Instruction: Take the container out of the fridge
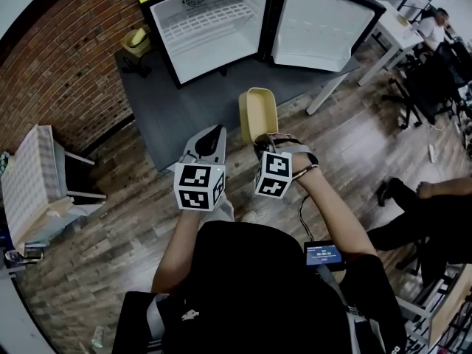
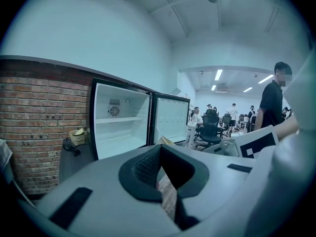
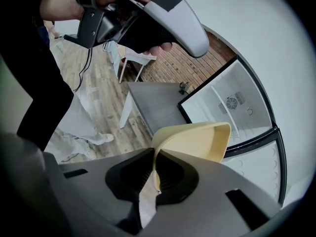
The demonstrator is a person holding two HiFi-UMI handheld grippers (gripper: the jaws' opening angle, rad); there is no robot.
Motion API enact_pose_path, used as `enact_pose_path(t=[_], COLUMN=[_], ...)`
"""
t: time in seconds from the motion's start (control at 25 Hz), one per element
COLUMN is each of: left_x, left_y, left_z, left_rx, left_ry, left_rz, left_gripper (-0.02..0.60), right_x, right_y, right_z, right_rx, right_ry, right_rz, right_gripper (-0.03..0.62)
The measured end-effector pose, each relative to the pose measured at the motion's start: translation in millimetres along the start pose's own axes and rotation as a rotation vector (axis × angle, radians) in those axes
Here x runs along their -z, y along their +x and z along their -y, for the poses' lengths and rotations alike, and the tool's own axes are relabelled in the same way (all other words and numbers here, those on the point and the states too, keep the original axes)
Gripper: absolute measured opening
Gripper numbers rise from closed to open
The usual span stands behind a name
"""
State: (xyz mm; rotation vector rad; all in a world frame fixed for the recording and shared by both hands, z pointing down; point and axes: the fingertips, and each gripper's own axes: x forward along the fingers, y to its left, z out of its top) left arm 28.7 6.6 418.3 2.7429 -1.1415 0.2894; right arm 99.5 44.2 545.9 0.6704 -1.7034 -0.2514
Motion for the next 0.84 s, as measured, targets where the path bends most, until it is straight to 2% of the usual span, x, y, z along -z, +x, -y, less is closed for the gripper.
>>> enact_pose_path(t=[0.84], left_x=[5.6], left_y=[-4.2], left_z=[-5.7], left_rx=[0.005], left_ry=[0.017], left_rz=[-0.014], left_gripper=[0.014], right_x=[-4.4], right_y=[4.8], right_z=[-4.8], right_rx=[0.007], right_ry=[-0.003], right_rz=[-0.021], right_gripper=[0.049])
